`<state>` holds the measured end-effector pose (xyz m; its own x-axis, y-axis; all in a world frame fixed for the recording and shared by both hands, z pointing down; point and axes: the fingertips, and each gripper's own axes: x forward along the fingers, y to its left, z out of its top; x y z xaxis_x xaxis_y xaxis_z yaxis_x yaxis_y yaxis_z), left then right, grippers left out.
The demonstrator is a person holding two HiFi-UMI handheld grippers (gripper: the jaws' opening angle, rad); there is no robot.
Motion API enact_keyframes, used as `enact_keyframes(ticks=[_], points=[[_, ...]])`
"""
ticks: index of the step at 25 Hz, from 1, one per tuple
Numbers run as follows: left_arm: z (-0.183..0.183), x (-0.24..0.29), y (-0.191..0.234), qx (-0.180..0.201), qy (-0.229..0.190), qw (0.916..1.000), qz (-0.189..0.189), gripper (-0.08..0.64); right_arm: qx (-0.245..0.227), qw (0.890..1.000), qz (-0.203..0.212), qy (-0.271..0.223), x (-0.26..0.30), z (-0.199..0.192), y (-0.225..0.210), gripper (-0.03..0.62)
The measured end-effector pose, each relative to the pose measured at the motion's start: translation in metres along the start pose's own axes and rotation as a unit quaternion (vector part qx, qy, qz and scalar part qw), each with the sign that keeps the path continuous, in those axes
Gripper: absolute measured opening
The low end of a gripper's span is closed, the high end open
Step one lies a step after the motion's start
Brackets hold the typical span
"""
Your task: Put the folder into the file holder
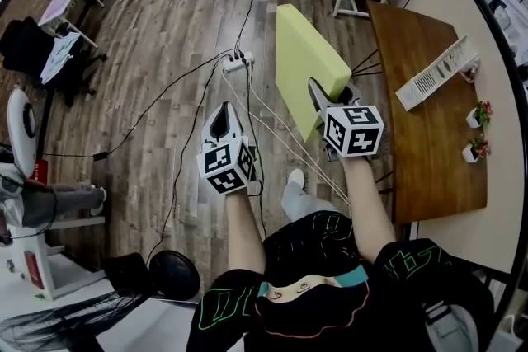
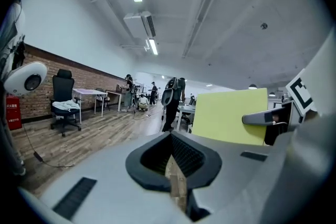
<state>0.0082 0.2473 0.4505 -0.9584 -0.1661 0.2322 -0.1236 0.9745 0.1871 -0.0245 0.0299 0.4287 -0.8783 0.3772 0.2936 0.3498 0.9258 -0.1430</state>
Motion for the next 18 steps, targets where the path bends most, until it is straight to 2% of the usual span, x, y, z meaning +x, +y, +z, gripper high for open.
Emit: enact_keyframes(ticks=[7, 11, 18], points=[[0.013, 0.098, -0.029, 0.030, 0.021, 0.9990, -0.024, -0.005, 0.045, 0.998, -0.034, 0.007, 0.063, 0.007, -0.079, 0.161], [0.026, 0.143, -0.051, 0.043, 0.017, 0.9980, -0.043, -0.005, 0.065, 0.997, -0.048, -0.004, 0.090, 0.020, -0.118, 0.161], [0.036, 0.184, -0.065, 0.057, 0.013, 0.9970, -0.052, -0.005, 0.066, 0.996, -0.052, -0.011, 0.118, 0.033, -0.146, 0.161]])
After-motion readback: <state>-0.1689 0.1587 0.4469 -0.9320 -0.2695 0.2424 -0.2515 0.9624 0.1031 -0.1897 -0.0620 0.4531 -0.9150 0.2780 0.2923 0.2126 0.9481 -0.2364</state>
